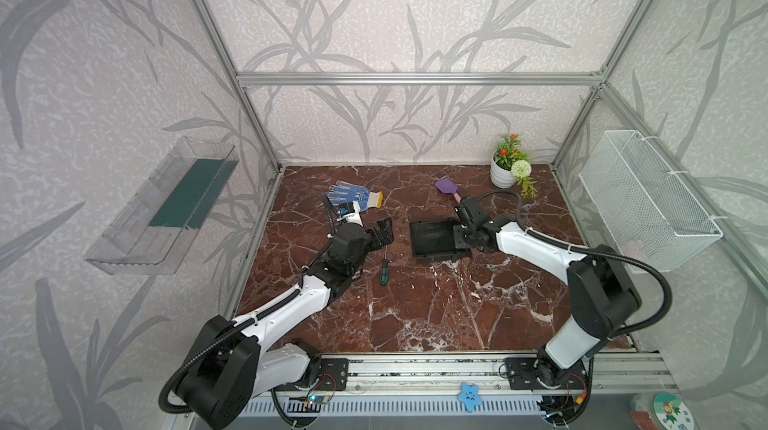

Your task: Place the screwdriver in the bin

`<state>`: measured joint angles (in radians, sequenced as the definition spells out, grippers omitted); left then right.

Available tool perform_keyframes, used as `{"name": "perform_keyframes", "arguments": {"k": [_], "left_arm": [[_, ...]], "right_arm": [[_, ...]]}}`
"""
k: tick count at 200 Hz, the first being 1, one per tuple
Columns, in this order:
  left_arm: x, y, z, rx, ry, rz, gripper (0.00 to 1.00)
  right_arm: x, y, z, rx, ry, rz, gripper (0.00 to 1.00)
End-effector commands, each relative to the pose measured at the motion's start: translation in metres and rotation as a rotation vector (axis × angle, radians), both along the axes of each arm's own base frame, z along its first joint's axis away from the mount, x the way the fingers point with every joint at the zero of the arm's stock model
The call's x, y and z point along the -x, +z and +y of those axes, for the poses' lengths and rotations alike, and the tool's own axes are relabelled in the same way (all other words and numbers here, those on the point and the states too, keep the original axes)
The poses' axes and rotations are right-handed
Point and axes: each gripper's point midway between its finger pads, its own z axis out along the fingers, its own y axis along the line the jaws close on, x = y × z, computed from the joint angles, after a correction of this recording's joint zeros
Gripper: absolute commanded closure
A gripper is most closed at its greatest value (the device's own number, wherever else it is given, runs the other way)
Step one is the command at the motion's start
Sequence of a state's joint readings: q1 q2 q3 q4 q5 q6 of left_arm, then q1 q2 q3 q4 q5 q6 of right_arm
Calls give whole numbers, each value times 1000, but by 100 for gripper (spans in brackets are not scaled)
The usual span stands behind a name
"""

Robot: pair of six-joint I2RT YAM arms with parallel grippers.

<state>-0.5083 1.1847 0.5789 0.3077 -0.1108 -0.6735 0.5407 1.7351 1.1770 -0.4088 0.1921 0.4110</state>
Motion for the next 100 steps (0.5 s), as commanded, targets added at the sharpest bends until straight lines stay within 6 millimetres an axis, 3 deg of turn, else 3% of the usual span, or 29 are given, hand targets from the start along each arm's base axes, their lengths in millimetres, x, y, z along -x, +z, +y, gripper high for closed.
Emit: {"name": "perform_keyframes", "arguments": {"k": [1,73,100], "left_arm": [[2,-5,8,-13,30,38,1],[1,-17,33,113,95,104,1],[2,-16,30,70,67,128,1]], "right_arm": [[-21,-3,23,-40,24,19,100],[-65,-27,54,-40,36,70,100],[-71,-41,57,-17,42,93,88]]}}
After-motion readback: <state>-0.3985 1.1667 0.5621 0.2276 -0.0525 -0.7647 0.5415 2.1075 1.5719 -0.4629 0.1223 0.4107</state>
